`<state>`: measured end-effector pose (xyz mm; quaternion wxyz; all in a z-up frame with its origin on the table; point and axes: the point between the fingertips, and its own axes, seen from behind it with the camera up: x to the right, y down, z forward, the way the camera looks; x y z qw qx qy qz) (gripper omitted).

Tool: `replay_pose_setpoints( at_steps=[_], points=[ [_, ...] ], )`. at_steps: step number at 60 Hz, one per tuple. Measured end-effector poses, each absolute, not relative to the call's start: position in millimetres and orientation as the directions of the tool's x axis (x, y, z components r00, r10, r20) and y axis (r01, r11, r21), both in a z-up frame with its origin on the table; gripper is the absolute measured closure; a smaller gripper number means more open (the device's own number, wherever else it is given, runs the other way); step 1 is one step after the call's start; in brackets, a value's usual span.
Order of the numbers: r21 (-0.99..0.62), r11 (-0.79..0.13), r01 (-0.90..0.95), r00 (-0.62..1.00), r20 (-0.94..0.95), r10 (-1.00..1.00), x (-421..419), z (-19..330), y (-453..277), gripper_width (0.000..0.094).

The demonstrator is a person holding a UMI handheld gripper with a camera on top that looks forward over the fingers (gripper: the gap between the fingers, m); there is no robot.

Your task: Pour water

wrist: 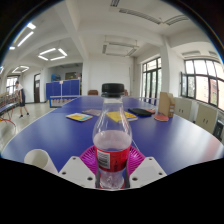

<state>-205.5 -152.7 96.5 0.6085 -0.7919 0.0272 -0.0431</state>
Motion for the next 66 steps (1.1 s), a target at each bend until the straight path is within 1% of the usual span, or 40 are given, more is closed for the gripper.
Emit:
replay_pose_setpoints(
  at_steps=[1, 4, 7, 8, 10, 13, 14, 15, 16, 17, 18, 20, 23, 25, 27, 28, 33, 35, 36, 39, 44, 52, 57, 66],
  points=[
    [-0.97, -0.244, 0.009, 0.995, 0.033, -0.097, -205.9, 103.2, -162.5, 0.0606],
    [-0.971, -0.241, 0.0, 0.995, 0.024, -0.099, -204.1, 104.8, -163.2, 0.0594],
    [-0.971, -0.237, -0.012, 0.995, 0.012, -0.1, -202.9, 106.8, -165.7, 0.0537],
    [-0.97, -0.243, -0.015, 0.995, 0.01, -0.101, -202.1, 100.7, -139.6, 0.0511],
    [-0.97, -0.241, -0.018, 0.995, 0.007, -0.1, -205.6, 101.2, -152.7, 0.0454],
    [-0.961, -0.274, -0.026, 0.995, 0.003, -0.103, -203.8, 97.1, -156.3, 0.0398],
    [-0.955, -0.294, -0.031, 0.994, 0.0, -0.106, -203.1, 93.3, -158.7, 0.0363],
    [-0.948, -0.315, -0.037, 0.994, -0.003, -0.108, -202.6, 89.5, -161.3, 0.0299],
    [-0.943, -0.331, -0.042, 0.994, -0.007, -0.108, -202.8, 87.3, -163.8, 0.0219],
    [-0.94, -0.339, -0.048, 0.994, -0.012, -0.108, -203.5, 90.1, -148.3, 0.0136],
    [-0.938, -0.343, -0.052, 0.994, -0.016, -0.108, -204.7, 87.1, -158.8, 0.007],
    [-0.933, -0.354, -0.058, 0.994, -0.019, -0.112, -204.2, 85.8, -164.3, 0.0114],
    [-0.928, -0.37, -0.052, 0.992, -0.005, -0.126, -200.4, 89.0, -175.8, 0.0101],
    [-0.923, -0.382, -0.042, 0.99, 0.012, -0.138, -197.1, 92.5, -184.9, 0.0074],
    [-0.918, -0.395, -0.035, 0.989, 0.026, -0.147, -191.4, 103.4, -182.8, 0.008],
    [-0.917, -0.397, -0.031, 0.988, 0.033, -0.153, -199.1, 99.9, -192.1, 0.0081],
    [-0.902, -0.43, -0.017, 0.979, 0.072, -0.189, -197.8, 107.7, -225.3, 0.0089],
    [-0.9, -0.436, -0.009, 0.976, 0.088, -0.201, -198.5, 114.0, -240.5, 0.0089],
    [-0.897, -0.443, -0.006, 0.975, 0.093, -0.2, -191.0, 124.0, -241.8, 0.009],
    [-0.893, -0.45, 0.002, 0.975, 0.102, -0.197, -205.1, 128.9, -268.5, 0.0085],
    [-0.891, -0.455, -0.003, 0.977, 0.095, -0.193, -220.0, 149.7, -314.9, 0.0085],
    [-0.88, -0.474, -0.008, 0.975, 0.098, -0.198, -241.3, 172.7, -403.2, 0.0086],
    [-0.861, -0.508, 0.005, 0.973, 0.12, -0.195, -253.9, 176.8, -455.7, 0.0089],
    [-0.858, -0.514, 0.024, 0.977, 0.129, -0.17, -277.3, 189.7, -528.1, 0.0084]
  ],
)
